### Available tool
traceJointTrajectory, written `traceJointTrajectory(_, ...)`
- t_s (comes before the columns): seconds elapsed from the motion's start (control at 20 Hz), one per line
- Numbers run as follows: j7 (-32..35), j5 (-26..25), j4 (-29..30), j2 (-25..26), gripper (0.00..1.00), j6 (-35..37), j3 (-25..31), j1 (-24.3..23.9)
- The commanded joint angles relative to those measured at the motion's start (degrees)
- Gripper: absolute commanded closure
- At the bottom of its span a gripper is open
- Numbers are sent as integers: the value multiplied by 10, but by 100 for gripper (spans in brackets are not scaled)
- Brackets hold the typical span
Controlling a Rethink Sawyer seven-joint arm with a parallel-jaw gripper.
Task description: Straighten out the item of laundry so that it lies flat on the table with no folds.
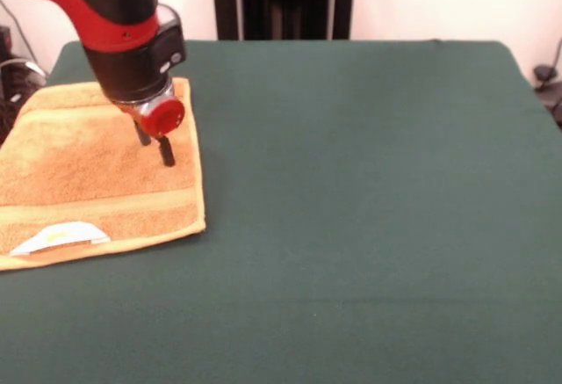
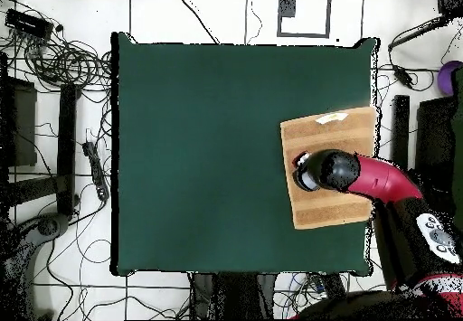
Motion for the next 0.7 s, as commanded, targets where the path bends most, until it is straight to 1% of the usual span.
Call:
traceJointTrajectory(0.05,-230,-90,76,-31,0,-25,112,28)
traceJointTrajectory(0.15,-218,-90,88,-29,0,-25,128,22)
traceJointTrajectory(0.3,-167,-102,88,-5,0,-74,129,25)
traceJointTrajectory(0.5,-91,-116,67,40,0,-135,104,43)
traceJointTrajectory(0.55,-77,-114,62,51,0,-151,101,45)
traceJointTrajectory(0.7,-10,-105,44,89,0,-222,70,69)
